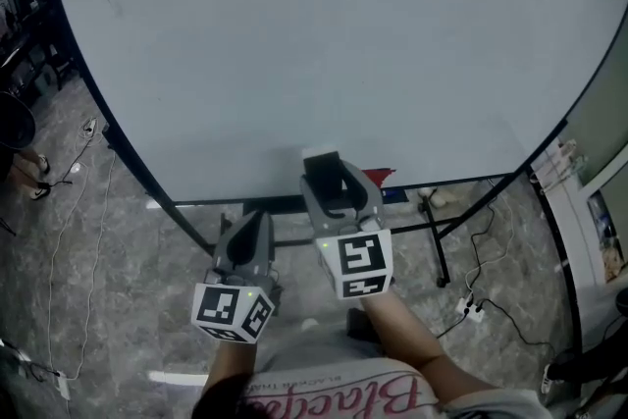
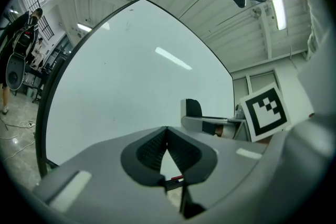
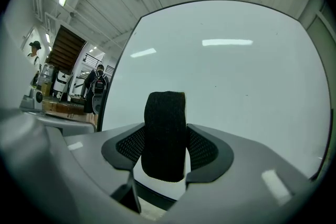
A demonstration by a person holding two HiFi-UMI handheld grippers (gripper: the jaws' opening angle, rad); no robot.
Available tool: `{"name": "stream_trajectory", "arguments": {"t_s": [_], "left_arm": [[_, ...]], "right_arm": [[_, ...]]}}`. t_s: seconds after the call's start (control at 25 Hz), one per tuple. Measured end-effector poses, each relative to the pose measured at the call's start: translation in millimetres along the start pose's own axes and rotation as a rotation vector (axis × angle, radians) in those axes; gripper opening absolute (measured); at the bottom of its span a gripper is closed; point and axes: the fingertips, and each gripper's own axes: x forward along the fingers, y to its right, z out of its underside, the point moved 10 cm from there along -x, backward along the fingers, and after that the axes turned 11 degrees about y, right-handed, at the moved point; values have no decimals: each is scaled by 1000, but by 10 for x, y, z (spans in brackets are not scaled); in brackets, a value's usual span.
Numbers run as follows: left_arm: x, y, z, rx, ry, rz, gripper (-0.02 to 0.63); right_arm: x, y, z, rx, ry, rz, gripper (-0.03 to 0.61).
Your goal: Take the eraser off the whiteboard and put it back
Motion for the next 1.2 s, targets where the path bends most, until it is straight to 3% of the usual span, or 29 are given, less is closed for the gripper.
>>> {"name": "stream_trajectory", "arguments": {"t_s": [0.2, 0.52, 1.0, 1.2], "left_arm": [[223, -133, 6, 16, 0, -15, -2], [385, -228, -16, 30, -7, -5, -2], [361, -265, -14, 8, -30, 16, -2], [269, -244, -15, -11, -48, 33, -2]], "right_arm": [[354, 170, 73, 35, -2, 22, 239], [656, 255, 110, 8, -4, 74, 241], [595, 180, 150, -36, -11, 66, 262], [378, 126, 160, -14, -66, 77, 262]]}}
